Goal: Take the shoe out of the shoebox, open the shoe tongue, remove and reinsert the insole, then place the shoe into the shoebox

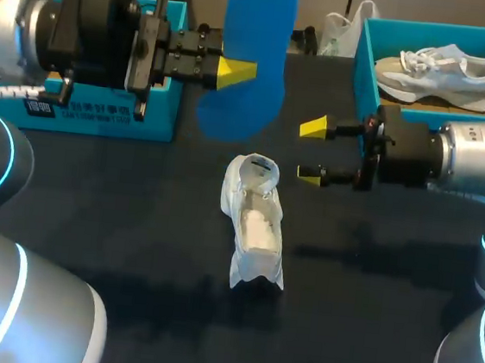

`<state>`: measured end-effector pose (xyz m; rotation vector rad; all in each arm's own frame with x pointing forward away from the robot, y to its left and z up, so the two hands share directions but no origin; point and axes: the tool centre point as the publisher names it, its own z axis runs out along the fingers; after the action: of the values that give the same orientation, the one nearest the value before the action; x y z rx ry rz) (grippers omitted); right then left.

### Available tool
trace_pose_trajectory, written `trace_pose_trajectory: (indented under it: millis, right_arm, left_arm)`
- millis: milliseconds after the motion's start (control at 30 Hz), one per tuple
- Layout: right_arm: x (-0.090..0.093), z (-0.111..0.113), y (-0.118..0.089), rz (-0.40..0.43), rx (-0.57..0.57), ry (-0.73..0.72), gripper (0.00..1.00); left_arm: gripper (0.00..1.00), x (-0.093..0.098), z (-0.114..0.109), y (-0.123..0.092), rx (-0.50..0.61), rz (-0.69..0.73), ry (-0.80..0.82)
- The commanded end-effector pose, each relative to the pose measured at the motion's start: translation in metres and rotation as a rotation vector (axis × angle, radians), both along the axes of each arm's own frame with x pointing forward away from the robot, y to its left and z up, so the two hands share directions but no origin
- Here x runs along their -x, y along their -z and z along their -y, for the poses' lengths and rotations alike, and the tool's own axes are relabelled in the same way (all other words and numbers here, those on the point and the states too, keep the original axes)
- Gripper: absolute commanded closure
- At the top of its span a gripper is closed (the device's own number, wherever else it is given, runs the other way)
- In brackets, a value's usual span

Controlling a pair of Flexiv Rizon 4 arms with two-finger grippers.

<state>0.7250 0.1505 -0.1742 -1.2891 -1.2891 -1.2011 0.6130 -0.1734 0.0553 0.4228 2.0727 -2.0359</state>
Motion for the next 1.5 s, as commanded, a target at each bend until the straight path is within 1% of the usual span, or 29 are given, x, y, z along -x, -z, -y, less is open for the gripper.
trace_pose_trajectory:
  millis: [33, 200, 267, 300, 400, 433, 467, 533, 567, 600, 633, 667, 1167, 1200, 1233, 1267, 1300, 1333, 1367, 1400, 1433, 1500]
  right_arm:
    - [0.0, -0.002, 0.0, -0.001, 0.003, 0.001, 0.0]
    - [0.0, -0.002, 0.0, -0.001, 0.003, 0.001, 0.0]
    - [0.0, -0.002, 0.0, -0.001, 0.003, 0.001, 0.0]
    - [0.0, -0.002, 0.0, -0.001, 0.003, 0.001, 0.0]
    - [0.0, -0.002, 0.0, -0.001, 0.003, 0.001, 0.0]
    - [0.0, -0.002, 0.0, -0.001, 0.003, 0.001, 0.0]
    - [0.0, -0.002, 0.0, -0.001, 0.003, 0.001, 0.0]
    - [0.0, -0.002, 0.0, -0.001, 0.003, 0.001, 0.0]
    - [0.0, -0.002, 0.0, -0.001, 0.003, 0.001, 0.0]
    - [0.0, -0.002, 0.0, -0.001, 0.003, 0.001, 0.0]
    - [0.0, -0.002, 0.0, -0.001, 0.003, 0.001, 0.0]
    - [0.0, -0.002, 0.0, -0.001, 0.003, 0.001, 0.0]
    - [0.0, -0.002, 0.0, -0.001, 0.003, 0.001, 0.0]
    - [0.0, -0.002, 0.0, -0.001, 0.003, 0.001, 0.0]
    - [0.0, -0.002, 0.0, -0.001, 0.003, 0.001, 0.0]
    - [0.0, -0.002, 0.0, -0.001, 0.003, 0.001, 0.0]
    - [0.0, -0.002, 0.0, -0.001, 0.003, 0.001, 0.0]
    - [0.0, -0.002, 0.0, -0.001, 0.003, 0.001, 0.0]
    - [0.0, -0.002, 0.0, -0.001, 0.003, 0.001, 0.0]
    - [0.0, -0.002, 0.0, -0.001, 0.003, 0.001, 0.0]
    - [0.0, -0.002, 0.0, -0.001, 0.003, 0.001, 0.0]
    - [0.0, -0.002, 0.0, -0.001, 0.003, 0.001, 0.0]
  left_arm:
    - [1.0, -0.003, 0.0, 0.005, 0.032, 0.081, 0.036]
    - [1.0, -0.003, 0.0, 0.005, 0.032, 0.081, 0.036]
    - [1.0, -0.007, 0.0, 0.009, 0.013, 0.158, 0.028]
    - [1.0, -0.011, 0.0, 0.011, 0.005, 0.15, 0.023]
    - [1.0, -0.018, -0.001, 0.017, 0.008, 0.208, 0.016]
    - [1.0, -0.02, -0.001, 0.018, 0.026, 0.251, 0.026]
    - [1.0, -0.024, 0.0, 0.022, 0.018, 0.276, 0.007]
    - [1.0, -0.03, 0.0, 0.026, 0.076, 0.337, 0.05]
    - [1.0, -0.036, 0.001, 0.034, 0.076, 0.431, 0.048]
    - [1.0, -0.04, 0.0, 0.039, 0.103, 0.48, 0.094]
    - [1.0, -0.047, -0.001, 0.047, 0.066, 0.544, 0.107]
    - [1.0, -0.053, -0.002, 0.056, 0.003, 0.637, 0.1]
    - [1.0, -0.053, -0.002, 0.056, 0.003, 0.637, 0.1]
    - [1.0, -0.054, -0.002, 0.06, -0.001, 0.656, 0.093]
    - [1.0, -0.055, -0.002, 0.065, -0.033, 0.713, 0.075]
    - [1.0, -0.056, -0.001, 0.071, -0.013, 0.715, 0.074]
    - [1.0, -0.058, -0.001, 0.077, -0.032, 0.76, 0.066]
    - [1.0, -0.058, 0.0, 0.082, -0.049, 0.866, 0.058]
    - [1.0, -0.058, 0.001, 0.088, -0.031, 0.908, 0.071]
    - [1.0, -0.058, 0.0, 0.093, -0.055, 1.058, 0.063]
    - [1.0, -0.053, -0.002, 0.098, -0.081, 1.262, 0.05]
    - [1.0, -0.053, -0.002, 0.098, -0.081, 1.262, 0.05]
